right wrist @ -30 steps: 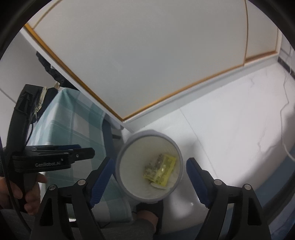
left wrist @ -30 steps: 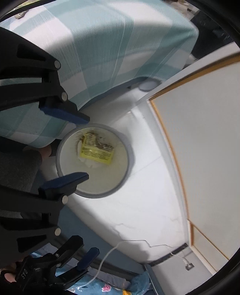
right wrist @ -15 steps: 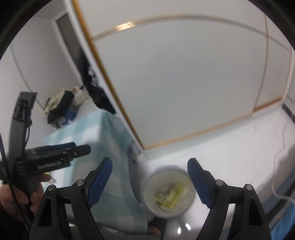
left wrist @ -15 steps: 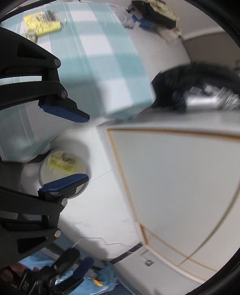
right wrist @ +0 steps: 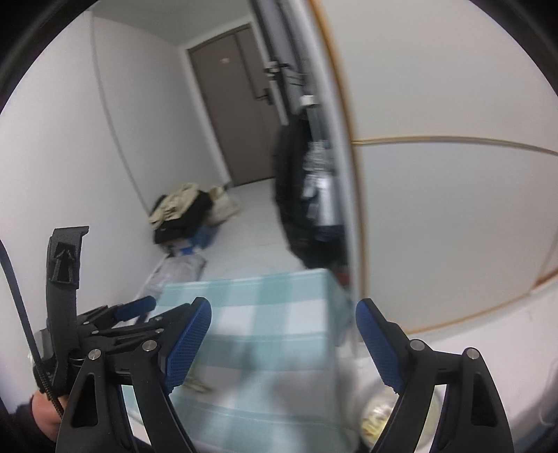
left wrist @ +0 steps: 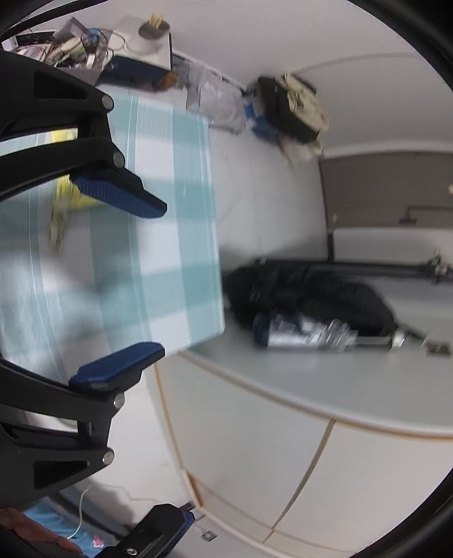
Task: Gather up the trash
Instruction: 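Move both open tools back over the table, then close the right tool on the clear bag with yellow print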
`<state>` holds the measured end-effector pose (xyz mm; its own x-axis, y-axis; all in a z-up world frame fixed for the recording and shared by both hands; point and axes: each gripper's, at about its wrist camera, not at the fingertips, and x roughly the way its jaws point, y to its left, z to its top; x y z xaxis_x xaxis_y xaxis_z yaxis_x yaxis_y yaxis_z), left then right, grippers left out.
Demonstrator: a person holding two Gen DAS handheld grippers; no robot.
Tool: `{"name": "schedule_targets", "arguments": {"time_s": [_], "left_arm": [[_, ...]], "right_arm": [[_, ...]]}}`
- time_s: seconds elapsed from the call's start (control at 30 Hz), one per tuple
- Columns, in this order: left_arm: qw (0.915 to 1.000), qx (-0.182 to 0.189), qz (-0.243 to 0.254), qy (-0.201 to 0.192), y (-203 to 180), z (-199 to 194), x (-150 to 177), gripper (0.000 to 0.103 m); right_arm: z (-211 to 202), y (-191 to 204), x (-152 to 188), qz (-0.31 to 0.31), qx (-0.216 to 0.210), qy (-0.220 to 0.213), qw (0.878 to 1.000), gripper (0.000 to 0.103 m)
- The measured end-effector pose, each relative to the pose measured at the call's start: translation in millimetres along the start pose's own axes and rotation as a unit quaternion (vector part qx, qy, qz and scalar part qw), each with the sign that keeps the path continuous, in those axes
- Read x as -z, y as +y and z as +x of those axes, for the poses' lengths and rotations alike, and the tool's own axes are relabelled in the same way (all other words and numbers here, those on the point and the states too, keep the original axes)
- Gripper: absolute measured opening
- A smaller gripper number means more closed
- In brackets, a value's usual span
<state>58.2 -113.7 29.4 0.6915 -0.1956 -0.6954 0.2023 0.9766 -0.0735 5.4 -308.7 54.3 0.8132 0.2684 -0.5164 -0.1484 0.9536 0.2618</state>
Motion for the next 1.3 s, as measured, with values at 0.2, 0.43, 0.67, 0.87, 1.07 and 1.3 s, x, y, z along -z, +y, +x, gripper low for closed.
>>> {"name": "schedule_targets", "arguments": {"time_s": [0.2, 0.43, 0.67, 0.87, 1.07, 1.3], "left_arm": [[0.9977, -0.04, -0.037, -0.039, 54.2, -22.9, 3.6, 0.085], [0.9935, -0.07, -0.084, -0.031, 110.6, -14.5, 13.5, 0.085], [0.988, -0.085, -0.128, -0.013, 156.0, 0.8, 31.7, 0.085], [0.9819, -0.079, -0.172, -0.003, 195.5, 0.8, 39.2, 0.085], [0.9764, -0.086, -0.198, -0.005, 221.5, 0.7, 38.1, 0.085], [0.9724, -0.096, -0.213, 0.002, 238.1, 4.5, 41.5, 0.085]], "right_arm": [[28.3, 45.4, 4.5, -0.015, -0.021, 0.022, 0.999, 0.089], [59.0, 88.1, 14.4, -0.046, -0.036, 0.044, 0.997, 0.093], [110.0, 123.4, 34.2, -0.091, -0.053, 0.097, 0.99, 0.095], [160.2, 149.6, 58.7, -0.112, -0.054, 0.16, 0.979, 0.095], [211.3, 158.6, 86.4, -0.114, -0.055, 0.222, 0.967, 0.095], [246.1, 164.9, 109.8, -0.122, -0.055, 0.267, 0.954, 0.094]]}}
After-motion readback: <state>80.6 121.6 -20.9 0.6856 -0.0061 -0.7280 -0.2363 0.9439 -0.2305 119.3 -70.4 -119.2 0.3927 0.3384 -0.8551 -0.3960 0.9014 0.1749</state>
